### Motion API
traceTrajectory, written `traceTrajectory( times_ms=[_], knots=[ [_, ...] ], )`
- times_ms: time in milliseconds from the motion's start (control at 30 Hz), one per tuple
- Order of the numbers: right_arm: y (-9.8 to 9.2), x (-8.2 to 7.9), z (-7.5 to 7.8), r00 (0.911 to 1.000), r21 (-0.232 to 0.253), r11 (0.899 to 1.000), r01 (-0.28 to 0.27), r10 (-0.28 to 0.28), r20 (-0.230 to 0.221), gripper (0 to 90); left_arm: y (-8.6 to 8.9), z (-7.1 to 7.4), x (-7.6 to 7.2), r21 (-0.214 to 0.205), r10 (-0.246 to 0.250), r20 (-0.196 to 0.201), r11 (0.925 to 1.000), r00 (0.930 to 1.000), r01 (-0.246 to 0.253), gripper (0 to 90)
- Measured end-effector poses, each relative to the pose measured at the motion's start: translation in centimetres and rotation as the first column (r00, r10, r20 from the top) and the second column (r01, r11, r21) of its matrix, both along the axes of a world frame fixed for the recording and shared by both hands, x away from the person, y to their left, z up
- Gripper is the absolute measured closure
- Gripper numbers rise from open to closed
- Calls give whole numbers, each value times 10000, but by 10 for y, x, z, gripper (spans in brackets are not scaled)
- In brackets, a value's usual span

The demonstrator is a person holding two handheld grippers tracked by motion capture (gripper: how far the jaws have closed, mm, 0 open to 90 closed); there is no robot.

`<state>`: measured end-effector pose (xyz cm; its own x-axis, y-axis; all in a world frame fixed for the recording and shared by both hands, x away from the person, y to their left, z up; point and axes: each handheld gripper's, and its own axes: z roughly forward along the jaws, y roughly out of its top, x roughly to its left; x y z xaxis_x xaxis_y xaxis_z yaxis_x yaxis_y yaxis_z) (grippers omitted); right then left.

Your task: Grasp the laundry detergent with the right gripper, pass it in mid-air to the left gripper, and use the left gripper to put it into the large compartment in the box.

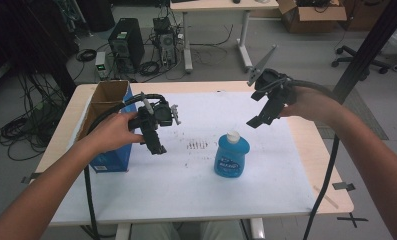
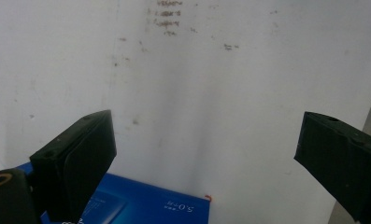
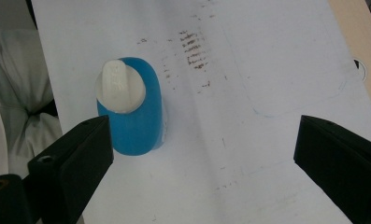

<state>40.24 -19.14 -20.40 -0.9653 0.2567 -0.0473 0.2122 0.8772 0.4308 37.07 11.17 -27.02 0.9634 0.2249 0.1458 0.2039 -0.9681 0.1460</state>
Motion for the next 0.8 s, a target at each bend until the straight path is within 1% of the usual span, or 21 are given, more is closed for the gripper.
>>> traceTrajectory(
  times_ms=[333,567,767,800],
  knots=[
    [-11,-11,-4,9999,57,9999,104,-104,-83,45,1,0,0,-34,17,18,10000,10000,-17,55],
    [-17,-18,-11,9998,97,9999,136,-135,-138,43,2,1,0,-35,72,18,10000,10000,-72,55],
    [-21,-23,-19,9996,172,9997,170,-166,-226,43,1,1,0,-16,46,24,10000,10000,-46,55],
    [-23,-24,-21,9996,239,9995,189,-184,-234,42,0,1,-1,-66,71,24,10000,10000,-71,55]
  ],
)
